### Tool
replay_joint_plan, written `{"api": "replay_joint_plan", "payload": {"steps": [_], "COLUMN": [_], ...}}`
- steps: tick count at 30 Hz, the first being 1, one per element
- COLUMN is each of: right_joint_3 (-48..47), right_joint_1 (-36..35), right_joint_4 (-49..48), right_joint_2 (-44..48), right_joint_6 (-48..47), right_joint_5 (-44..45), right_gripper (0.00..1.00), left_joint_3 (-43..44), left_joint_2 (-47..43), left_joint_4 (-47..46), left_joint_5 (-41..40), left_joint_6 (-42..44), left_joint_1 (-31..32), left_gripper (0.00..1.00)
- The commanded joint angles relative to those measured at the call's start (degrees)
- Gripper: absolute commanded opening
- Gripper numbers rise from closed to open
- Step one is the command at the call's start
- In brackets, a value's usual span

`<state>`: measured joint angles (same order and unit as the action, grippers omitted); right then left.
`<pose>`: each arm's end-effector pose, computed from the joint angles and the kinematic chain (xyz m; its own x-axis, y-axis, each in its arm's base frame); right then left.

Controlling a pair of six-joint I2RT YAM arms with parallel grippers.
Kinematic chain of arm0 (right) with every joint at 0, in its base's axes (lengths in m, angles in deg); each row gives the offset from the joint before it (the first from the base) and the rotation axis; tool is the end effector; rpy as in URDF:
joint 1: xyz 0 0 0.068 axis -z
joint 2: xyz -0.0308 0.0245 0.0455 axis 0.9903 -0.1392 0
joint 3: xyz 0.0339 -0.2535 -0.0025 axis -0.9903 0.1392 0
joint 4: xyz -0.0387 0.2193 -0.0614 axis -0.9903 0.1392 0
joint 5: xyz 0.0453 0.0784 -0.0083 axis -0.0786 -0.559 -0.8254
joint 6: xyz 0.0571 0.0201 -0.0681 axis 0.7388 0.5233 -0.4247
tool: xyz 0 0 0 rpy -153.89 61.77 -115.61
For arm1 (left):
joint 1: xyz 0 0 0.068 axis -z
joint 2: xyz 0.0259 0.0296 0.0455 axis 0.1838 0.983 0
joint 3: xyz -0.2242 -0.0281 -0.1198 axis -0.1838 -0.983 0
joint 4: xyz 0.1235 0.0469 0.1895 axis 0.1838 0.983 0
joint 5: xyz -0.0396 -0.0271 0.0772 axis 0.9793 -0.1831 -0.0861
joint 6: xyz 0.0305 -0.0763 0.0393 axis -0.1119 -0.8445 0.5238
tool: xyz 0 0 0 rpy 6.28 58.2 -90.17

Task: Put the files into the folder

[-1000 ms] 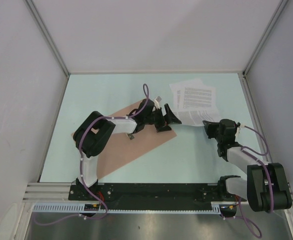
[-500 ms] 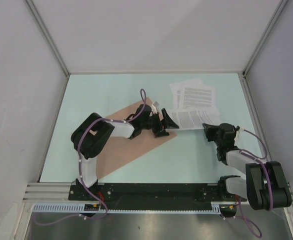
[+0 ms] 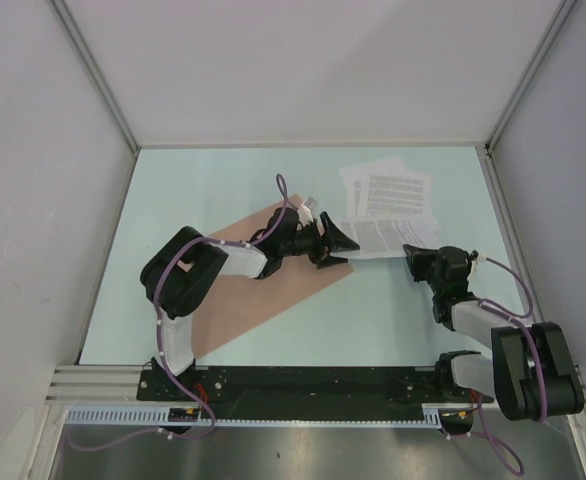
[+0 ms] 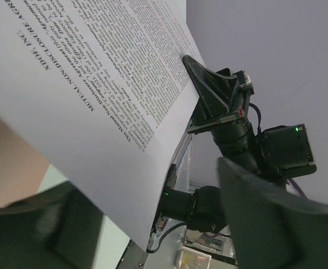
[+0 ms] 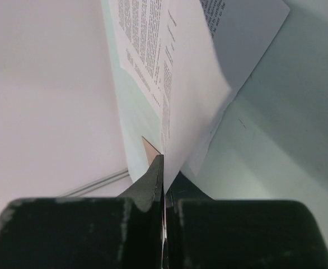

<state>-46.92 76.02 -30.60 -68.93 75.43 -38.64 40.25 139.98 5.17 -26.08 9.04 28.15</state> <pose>0.2415 0.0216 0.1386 -0.0911 0.9929 -0.0761 0.4277 0.1080 0.8975 0.2926 -0.2906 0.1519 -0.9568 -0.2598 -0.1306 0.0447 0.3122 -0.9489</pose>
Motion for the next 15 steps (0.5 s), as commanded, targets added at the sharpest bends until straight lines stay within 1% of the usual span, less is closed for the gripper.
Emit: {"api": "replay_joint_plan", "payload": {"steps": [1, 2, 3, 4, 5, 6, 7, 8, 9, 10, 11, 12, 13, 14, 15], "right_joint_3": [0.86, 0.94, 0.95, 0.86, 0.77, 0.07, -0.54, -1.33, -2.3, -4.05, -4.76, -5.03, -5.12, -5.12, -5.38], "right_joint_1": [-0.7, -0.7, -0.79, -0.7, -0.79, -0.88, -1.05, -2.01, -2.54, -3.59, -4.65, -6.92, -8.16, -9.39, -11.67], "right_joint_4": [-1.26, -1.08, -0.82, -0.3, 0.32, 2.67, 4.44, 6.46, 11.09, 13.57, 16.03, 19.54, 20.79, 21.93, 24.55], "right_joint_2": [1.38, 1.56, 1.91, 2.35, 2.79, 3.23, 4.54, 5.16, 5.86, 7.17, 7.97, 8.85, 9.55, 11.21, 11.84], "right_joint_6": [0.53, 0.27, -0.16, -1.04, -2.27, -5.41, -8.05, -10.78, -16.98, -19.83, -22.12, -26.23, -28.19, -30.9, -33.63], "right_joint_5": [1.56, 1.39, 0.52, -0.28, -1.94, -3.43, -4.4, -6.07, -6.87, -7.48, -7.84, -8.36, -9.07, -10.55, -11.7], "right_gripper": [0.0, 0.01, 0.05, 0.1, 0.22, 0.28, 0.43, 0.5, 0.57, 0.66, 0.72, 0.78, 0.84, 0.87, 0.9], "left_joint_3": [-0.3, 0.05, 0.23, 0.84, 1.37, 1.81, 3.47, 4.44, 6.54, 7.43, 8.05, 9.45, 10.51, 11.47, 13.57], "left_joint_2": [0.38, 0.38, 0.2, 0.03, -0.76, -1.29, -1.99, -3.13, -3.83, -4.54, -5.24, -6.46, -6.74, -6.74, -6.74], "left_joint_4": [-4.87, -4.08, -3.03, -0.15, 1.97, 4.69, 11.5, 15.66, 23.62, 27.09, 30.0, 35.42, 38.52, 40.9, 45.63], "left_joint_5": [1.1, 1.37, 1.46, 1.63, 1.72, 1.63, 1.28, 0.76, -1.07, -2.14, -3.37, -5.9, -6.45, -6.72, -6.72], "left_joint_6": [-2.02, -1.06, -0.26, 0.79, 3.76, 5.96, 11.29, 14.39, 17.29, 22.8, 25.21, 27.32, 31.17, 32.95, 34.79], "left_joint_1": [-0.25, -0.33, -0.42, -0.51, -0.68, -1.03, -1.38, -1.82, -2.09, -2.44, -2.88, -3.06, -3.41, -3.76, -3.76], "left_gripper": [0.67, 0.61, 0.52, 0.47, 0.44, 0.36, 0.32, 0.27, 0.2, 0.18, 0.16, 0.13, 0.09, 0.06, 0.0]}}
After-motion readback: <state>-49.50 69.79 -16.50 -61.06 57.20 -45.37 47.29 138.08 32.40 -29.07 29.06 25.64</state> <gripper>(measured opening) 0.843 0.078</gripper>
